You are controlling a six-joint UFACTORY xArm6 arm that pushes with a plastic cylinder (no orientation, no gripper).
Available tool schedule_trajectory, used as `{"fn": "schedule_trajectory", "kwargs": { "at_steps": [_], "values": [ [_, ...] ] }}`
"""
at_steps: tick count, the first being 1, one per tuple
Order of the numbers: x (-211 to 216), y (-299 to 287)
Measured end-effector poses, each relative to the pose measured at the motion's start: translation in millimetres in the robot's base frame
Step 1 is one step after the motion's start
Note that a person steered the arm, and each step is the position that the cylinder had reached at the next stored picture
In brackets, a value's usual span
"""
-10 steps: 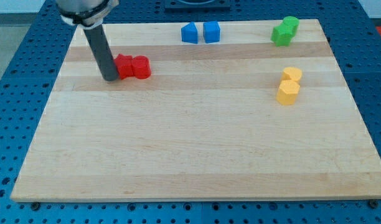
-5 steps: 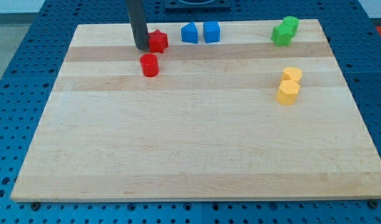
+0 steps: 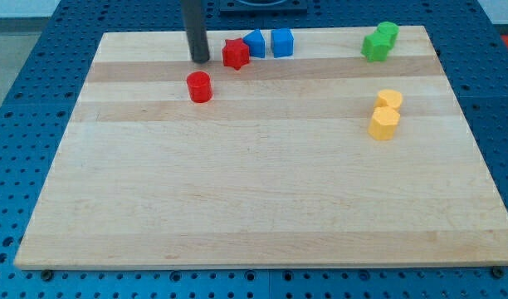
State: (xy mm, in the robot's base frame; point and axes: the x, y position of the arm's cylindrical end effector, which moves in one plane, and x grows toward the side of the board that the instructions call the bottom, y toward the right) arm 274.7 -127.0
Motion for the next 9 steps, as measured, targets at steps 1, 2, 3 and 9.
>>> {"fn": "schedule_trajectory", "kwargs": {
  "at_steps": [1,2,3,9],
  "values": [
    [44,-18],
    [78,-21],
    [83,-9],
    [42,69]
  ]
}}
